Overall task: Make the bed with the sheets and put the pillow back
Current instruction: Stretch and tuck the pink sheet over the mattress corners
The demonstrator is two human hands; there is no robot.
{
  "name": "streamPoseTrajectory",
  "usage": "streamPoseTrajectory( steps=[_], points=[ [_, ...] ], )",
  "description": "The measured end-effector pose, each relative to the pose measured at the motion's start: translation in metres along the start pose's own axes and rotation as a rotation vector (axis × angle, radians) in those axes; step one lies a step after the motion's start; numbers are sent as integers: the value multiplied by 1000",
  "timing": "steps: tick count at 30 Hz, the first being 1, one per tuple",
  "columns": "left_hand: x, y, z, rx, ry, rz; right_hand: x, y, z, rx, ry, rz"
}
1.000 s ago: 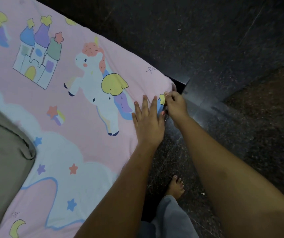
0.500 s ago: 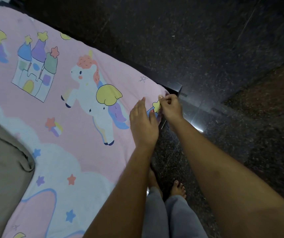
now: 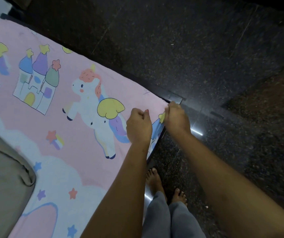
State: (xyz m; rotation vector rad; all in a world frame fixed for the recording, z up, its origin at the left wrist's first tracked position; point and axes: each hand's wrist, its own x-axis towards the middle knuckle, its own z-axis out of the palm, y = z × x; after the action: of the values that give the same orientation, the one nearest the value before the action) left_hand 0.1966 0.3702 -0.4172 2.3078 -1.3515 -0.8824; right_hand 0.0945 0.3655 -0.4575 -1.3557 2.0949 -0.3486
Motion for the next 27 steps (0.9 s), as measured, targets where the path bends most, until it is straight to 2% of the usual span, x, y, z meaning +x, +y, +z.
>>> streamPoseTrajectory(
  steps=[5,9,13,15,19,21,23,25,27],
  points=[
    [-6,-11,-1,101,-6,313,-1,-3,3,-67,119,62],
    [0,-19,-1,237,-90,588,-11,-2,10,-32,259,82],
    [11,-15,-2,496,-298,607,-8,-7,15,15,313,169],
    [18,-10,0,587,-336,633,-3,-11,17,44,323,210],
    [29,-1,4,618,-363,647,-2,-15,25,194,355,343],
    [32,3,6,601,-356,659,1,-17,29,368,360,409],
    [35,10,11,567,-349,668,5,-19,32,652,330,470],
    [40,14,17,545,-333,683,6,-22,33,944,194,542],
    [44,15,21,513,-291,712,7,-18,33,1134,41,599]
  ],
)
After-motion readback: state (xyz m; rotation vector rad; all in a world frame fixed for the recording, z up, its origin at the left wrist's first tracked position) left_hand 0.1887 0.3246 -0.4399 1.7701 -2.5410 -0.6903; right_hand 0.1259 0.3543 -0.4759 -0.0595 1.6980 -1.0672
